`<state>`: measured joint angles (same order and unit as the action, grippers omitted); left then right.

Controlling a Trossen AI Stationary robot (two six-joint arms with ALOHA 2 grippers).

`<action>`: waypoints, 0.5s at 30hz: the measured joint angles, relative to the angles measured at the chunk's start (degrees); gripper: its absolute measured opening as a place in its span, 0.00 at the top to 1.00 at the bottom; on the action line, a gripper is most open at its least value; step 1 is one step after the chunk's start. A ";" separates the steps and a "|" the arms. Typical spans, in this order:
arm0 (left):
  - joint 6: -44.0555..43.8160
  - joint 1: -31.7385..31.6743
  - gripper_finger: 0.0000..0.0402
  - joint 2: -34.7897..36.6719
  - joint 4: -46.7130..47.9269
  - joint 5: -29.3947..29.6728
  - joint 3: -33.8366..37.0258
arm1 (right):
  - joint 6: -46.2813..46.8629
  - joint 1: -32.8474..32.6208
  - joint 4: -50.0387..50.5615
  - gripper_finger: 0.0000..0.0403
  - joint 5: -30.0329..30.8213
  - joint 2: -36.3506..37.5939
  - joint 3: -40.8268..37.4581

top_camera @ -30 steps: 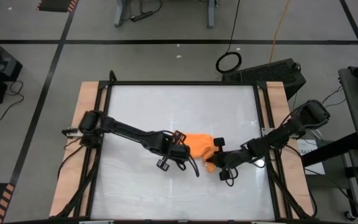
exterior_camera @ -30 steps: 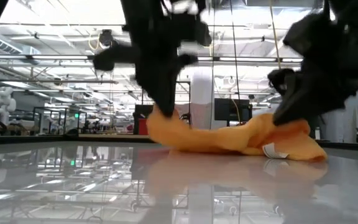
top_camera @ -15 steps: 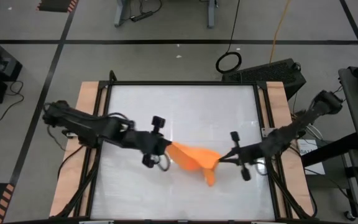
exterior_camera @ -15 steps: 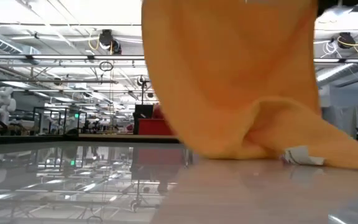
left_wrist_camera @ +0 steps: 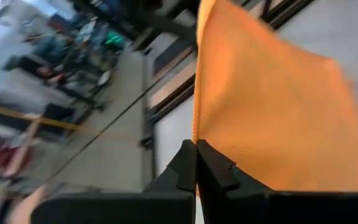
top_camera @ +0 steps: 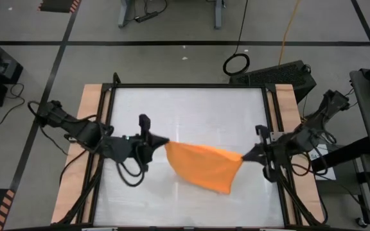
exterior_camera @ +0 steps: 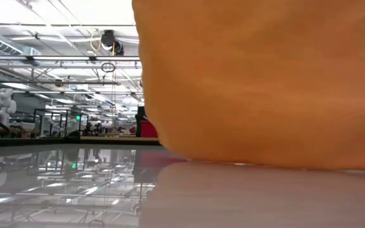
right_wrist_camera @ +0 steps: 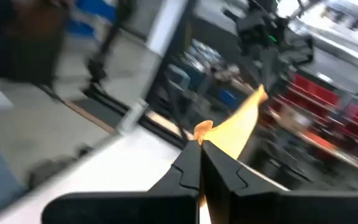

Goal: Roll towel
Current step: Fold the orange microfiber cloth

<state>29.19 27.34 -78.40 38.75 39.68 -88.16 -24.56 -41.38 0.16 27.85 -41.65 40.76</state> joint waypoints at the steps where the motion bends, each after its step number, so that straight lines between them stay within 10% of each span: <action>1: 0.93 -0.66 1.00 0.04 -0.13 1.24 0.00 | -0.56 0.24 1.71 1.00 1.66 0.07 0.85; 15: 18.97 -24.67 1.00 0.12 -9.44 2.02 -0.02 | -16.42 12.02 19.65 1.00 17.02 3.19 13.60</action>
<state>48.17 2.67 -78.28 29.30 41.71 -88.18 -40.98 -29.35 19.81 44.87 -38.46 54.36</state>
